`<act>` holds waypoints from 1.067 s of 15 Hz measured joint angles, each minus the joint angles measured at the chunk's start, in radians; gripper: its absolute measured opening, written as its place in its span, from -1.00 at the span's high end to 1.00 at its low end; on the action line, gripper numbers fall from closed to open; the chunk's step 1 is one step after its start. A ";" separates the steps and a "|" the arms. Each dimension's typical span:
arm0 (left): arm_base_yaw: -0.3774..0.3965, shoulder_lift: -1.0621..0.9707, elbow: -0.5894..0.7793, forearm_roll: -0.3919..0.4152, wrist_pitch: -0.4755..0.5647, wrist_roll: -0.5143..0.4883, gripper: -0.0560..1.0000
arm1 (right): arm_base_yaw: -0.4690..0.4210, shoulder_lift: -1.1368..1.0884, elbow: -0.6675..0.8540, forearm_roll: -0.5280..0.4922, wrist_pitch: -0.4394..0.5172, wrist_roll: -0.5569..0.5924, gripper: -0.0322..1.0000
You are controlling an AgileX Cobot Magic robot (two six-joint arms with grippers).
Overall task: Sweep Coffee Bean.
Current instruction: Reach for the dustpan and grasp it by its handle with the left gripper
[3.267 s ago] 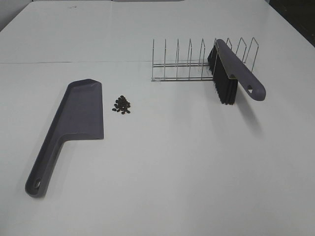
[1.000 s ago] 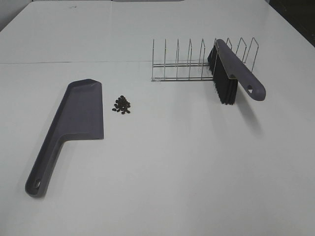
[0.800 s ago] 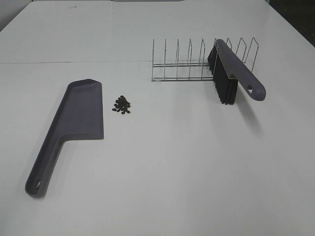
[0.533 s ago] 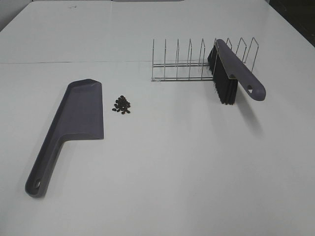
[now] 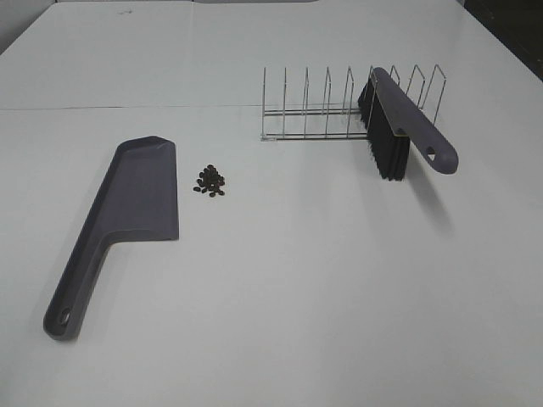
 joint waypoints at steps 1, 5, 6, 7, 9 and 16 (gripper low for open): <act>0.000 0.000 0.000 0.000 0.000 0.000 -0.59 | 0.000 0.000 0.000 0.000 0.000 0.000 -0.48; 0.000 0.000 0.000 0.000 -0.001 0.000 -0.59 | 0.000 0.000 0.000 0.000 0.000 0.000 -0.48; 0.000 0.000 -0.006 0.000 -0.013 0.000 -0.59 | 0.000 0.000 0.000 0.000 0.000 0.000 -0.48; 0.000 0.000 -0.015 0.000 -0.064 0.000 -0.59 | 0.000 0.000 0.000 0.000 0.000 0.000 -0.48; 0.000 0.058 -0.042 0.000 -0.192 0.000 -0.59 | 0.000 0.000 0.000 0.000 0.000 0.000 -0.48; 0.000 0.689 -0.148 -0.108 -0.385 0.084 -0.59 | 0.000 0.000 0.000 0.000 0.000 0.000 -0.48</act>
